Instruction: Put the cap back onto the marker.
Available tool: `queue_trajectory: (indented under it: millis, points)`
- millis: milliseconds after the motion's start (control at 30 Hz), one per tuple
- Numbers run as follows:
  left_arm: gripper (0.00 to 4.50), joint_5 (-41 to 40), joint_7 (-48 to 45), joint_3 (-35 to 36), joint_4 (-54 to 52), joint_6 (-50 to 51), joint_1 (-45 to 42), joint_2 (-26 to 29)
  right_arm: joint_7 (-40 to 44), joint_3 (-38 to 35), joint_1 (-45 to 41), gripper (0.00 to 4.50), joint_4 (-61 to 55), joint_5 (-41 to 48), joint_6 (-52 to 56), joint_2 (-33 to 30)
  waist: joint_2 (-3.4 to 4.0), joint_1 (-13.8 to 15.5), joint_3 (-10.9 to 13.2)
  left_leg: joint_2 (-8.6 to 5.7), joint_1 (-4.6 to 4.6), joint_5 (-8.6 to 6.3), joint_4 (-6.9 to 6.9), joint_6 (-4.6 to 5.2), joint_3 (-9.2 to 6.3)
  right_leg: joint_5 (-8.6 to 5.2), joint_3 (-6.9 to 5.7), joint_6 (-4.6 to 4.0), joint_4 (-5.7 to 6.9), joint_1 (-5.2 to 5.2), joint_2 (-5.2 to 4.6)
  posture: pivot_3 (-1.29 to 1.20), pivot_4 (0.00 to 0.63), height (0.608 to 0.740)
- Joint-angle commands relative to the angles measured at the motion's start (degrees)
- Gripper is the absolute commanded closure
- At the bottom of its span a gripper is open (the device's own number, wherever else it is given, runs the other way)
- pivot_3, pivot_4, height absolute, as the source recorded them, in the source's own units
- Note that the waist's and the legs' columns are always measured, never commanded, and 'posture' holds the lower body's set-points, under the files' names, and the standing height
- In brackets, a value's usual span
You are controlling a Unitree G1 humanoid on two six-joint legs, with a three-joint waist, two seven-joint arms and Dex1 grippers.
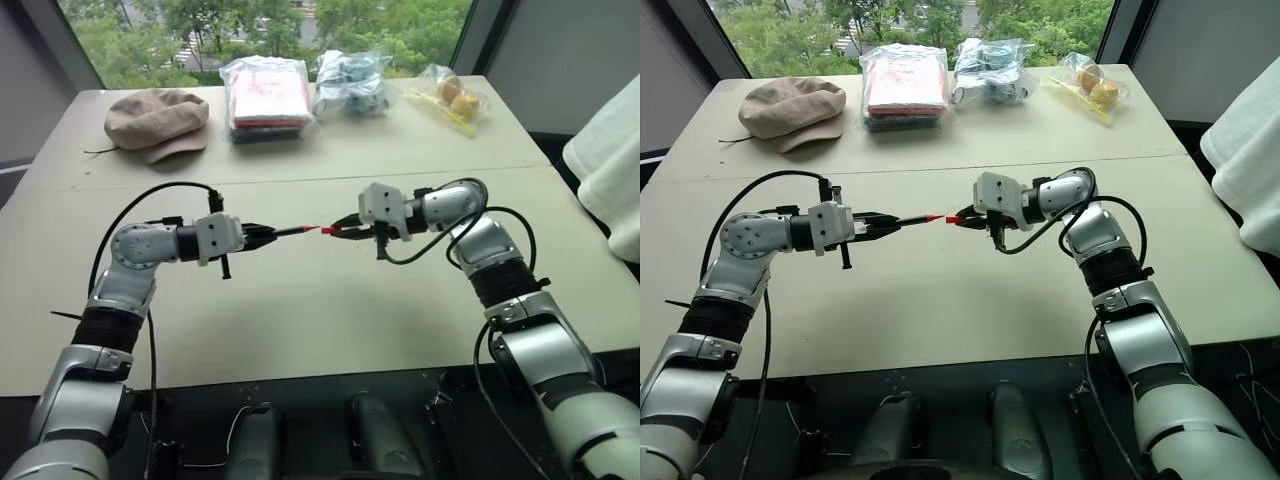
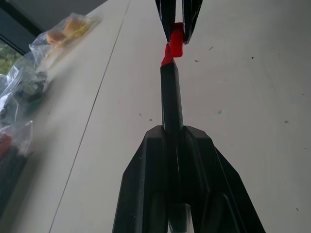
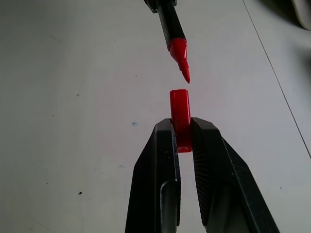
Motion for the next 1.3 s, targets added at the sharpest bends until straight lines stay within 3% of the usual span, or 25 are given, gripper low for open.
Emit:
queue_trajectory:
  millis: [33,1300]
  points:
    - [4.49,0.1,0.46,0.27,-2.07,0.27,0.03,0.89,0.09,-1.22,-1.92,4.47,-1.54,1.5,0.25,-0.15,0.0,0.02,0.0,0.0,0.0,0.0,0.0,0.0,0.0,0.0,0.0,0.0,0.0,0.0,0.0,0.0,0.15,0.74]
    - [4.49,1.56,1.54,-0.61,-3.24,-1.53,-0.5,-0.35,1.2,0.02,-1.11,4.47,-6.07,2.42,3.83,0.66,0.0,0.04,0.0,0.0,0.0,0.0,0.0,0.0,0.0,0.0,0.0,0.0,0.0,0.0,0.0,0.0,0.15,0.74]
